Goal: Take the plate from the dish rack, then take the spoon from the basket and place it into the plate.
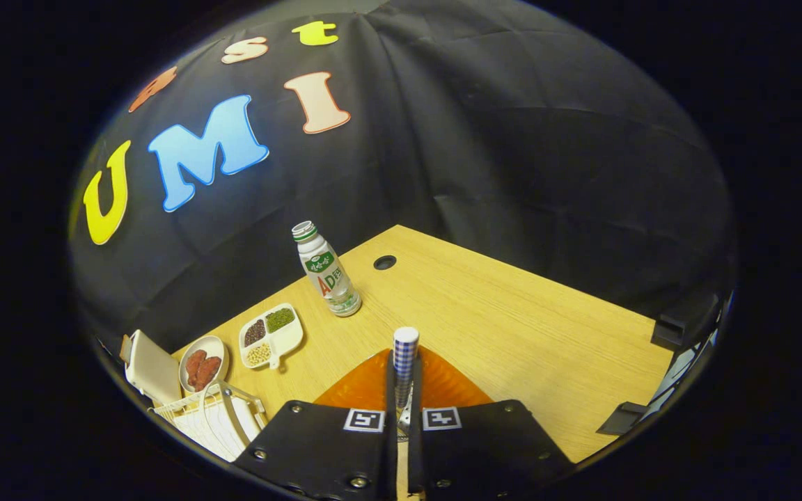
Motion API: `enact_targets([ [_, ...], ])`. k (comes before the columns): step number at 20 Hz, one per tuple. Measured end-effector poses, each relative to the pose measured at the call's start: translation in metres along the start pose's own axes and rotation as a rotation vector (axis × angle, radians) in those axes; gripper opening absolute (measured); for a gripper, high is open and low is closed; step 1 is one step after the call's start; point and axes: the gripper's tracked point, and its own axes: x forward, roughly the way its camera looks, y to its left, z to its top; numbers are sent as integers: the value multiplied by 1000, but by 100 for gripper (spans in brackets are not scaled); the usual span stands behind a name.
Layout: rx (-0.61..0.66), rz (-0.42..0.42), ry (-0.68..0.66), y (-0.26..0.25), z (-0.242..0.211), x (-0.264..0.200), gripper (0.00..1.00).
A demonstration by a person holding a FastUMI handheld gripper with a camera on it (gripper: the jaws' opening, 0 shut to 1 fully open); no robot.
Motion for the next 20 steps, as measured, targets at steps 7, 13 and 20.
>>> enact_targets([
  [7, -132, 15, -104, 16, 38, -37, 6],
  [13, -214, 86, -188, 50, 51, -110, 6],
  [20, -362, 267, -159, 97, -6, -191, 6],
])
